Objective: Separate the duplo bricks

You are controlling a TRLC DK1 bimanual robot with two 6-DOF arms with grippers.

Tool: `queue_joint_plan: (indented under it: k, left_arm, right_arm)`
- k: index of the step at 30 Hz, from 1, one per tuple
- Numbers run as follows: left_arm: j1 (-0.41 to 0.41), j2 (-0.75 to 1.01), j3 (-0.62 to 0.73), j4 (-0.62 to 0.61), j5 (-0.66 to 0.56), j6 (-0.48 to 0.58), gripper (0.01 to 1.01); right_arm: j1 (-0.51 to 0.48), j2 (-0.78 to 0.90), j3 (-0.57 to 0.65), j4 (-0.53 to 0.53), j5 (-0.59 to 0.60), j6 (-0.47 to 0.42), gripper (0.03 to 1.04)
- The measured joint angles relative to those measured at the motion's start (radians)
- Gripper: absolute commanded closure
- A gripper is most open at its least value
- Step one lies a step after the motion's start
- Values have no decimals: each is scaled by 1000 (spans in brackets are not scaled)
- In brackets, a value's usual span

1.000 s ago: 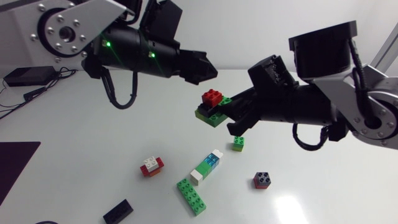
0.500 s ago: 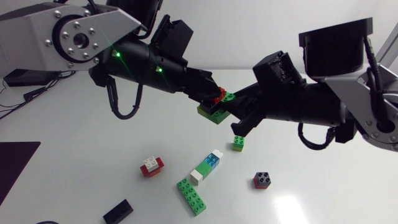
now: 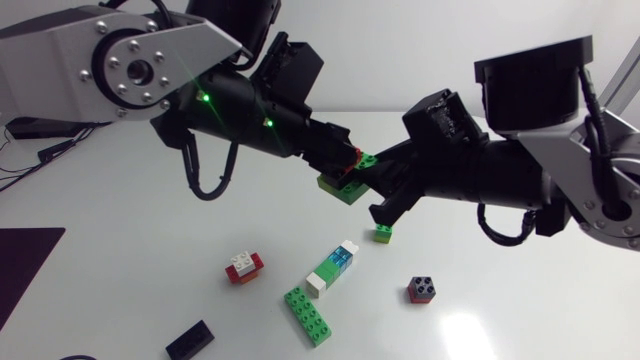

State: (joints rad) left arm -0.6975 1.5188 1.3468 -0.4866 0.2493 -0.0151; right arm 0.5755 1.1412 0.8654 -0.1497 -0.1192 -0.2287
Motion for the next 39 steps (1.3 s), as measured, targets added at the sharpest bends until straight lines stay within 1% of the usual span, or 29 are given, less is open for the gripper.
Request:
queue_joint_plan:
  k: [6,8,9,10,19,21,22,23,27,31,36,39]
  left_arm:
    - [-21,16,0,0,-53,5,489]
    - [-24,20,0,0,-63,12,625]
    - [-24,21,0,0,-69,16,667]
    - [-25,22,0,0,-74,19,689]
    - [-41,24,0,0,-132,23,690]
    - [-50,24,0,1,-153,26,721]
    - [-56,24,0,1,-166,28,764]
    - [-60,24,0,0,-176,31,772]
    - [-69,24,0,0,-198,43,774]
    - [-69,24,0,6,-191,42,774]
    - [-26,24,1,8,-87,18,775]
    - [47,24,8,9,-62,19,775]
  right_arm:
    - [29,0,0,0,24,-5,852]
    - [32,0,-1,0,27,-5,852]
    - [33,0,-3,0,29,-5,852]
    - [34,0,-5,0,31,-5,852]
    - [35,0,-13,7,49,-19,852]
    - [41,0,-13,7,58,-19,852]
    - [43,0,-16,8,67,-19,852]
    - [48,0,-18,10,71,-19,852]
    - [62,0,-24,19,99,-23,852]
    - [97,0,-43,27,154,-31,852]
    - [126,-2,-67,30,174,-43,852]
    - [124,-13,-72,31,177,-50,852]
